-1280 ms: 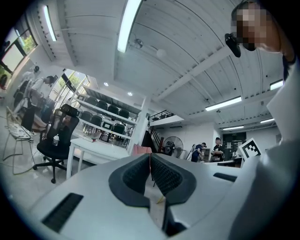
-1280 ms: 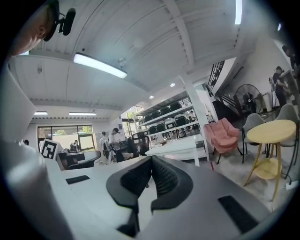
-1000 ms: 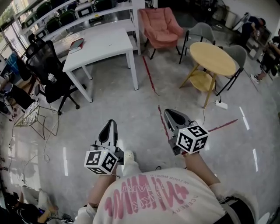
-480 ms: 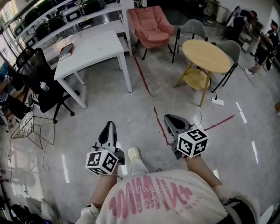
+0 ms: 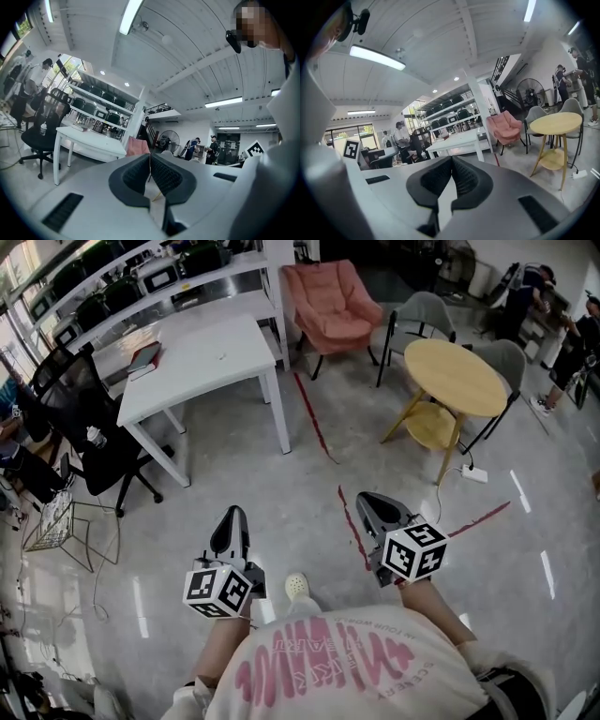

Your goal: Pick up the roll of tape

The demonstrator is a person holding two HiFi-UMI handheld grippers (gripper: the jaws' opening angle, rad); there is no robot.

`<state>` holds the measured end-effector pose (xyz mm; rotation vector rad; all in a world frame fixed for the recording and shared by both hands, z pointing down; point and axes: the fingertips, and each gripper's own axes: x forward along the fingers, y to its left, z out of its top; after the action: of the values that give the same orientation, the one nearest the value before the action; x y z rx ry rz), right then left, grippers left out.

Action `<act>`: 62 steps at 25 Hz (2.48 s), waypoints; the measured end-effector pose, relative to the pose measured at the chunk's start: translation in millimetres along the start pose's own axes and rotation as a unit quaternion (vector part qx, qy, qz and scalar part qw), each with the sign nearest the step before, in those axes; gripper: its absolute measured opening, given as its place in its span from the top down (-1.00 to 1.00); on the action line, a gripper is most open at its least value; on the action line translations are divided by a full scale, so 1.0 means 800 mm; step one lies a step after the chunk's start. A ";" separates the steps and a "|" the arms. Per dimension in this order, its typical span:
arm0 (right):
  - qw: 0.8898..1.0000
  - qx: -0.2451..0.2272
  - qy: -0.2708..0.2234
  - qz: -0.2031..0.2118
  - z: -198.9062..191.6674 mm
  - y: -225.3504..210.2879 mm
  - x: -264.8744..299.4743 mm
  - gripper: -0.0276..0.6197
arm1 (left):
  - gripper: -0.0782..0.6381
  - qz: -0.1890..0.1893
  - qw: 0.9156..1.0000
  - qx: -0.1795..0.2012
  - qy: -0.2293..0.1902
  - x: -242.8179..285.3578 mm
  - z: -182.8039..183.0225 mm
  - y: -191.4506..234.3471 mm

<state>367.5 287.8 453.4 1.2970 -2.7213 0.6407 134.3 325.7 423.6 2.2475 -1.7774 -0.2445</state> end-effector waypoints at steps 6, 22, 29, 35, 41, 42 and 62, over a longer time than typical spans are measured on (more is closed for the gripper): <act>1.000 -0.015 -0.026 0.004 0.076 0.024 0.110 0.88 | 0.71 -0.010 1.000 0.001 -0.014 0.074 0.070 0.076; 0.996 -0.051 -0.063 0.024 0.187 0.052 0.321 0.87 | 0.71 -0.005 0.997 0.015 -0.072 0.193 0.185 0.229; 0.995 -0.061 -0.061 0.042 0.200 0.060 0.368 0.87 | 0.71 0.015 0.997 0.014 -0.081 0.206 0.198 0.266; 0.996 -0.049 -0.061 0.046 0.199 0.057 0.397 0.87 | 0.71 0.021 0.996 0.015 -0.080 0.219 0.202 0.290; 0.997 -0.030 -0.054 0.047 0.190 0.050 0.417 0.87 | 0.71 0.025 0.996 0.016 -0.080 0.225 0.203 0.302; 0.997 -0.026 -0.052 0.047 0.189 0.049 0.419 0.88 | 0.71 0.025 0.997 0.015 -0.078 0.225 0.200 0.302; 0.997 0.004 -0.020 0.073 0.190 0.002 0.557 0.87 | 0.71 0.063 0.996 -0.018 -0.062 0.303 0.179 0.385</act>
<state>98.1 -96.3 415.8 1.1311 -2.8699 0.6431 -136.4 9.3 390.0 2.1284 -1.9532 -0.3954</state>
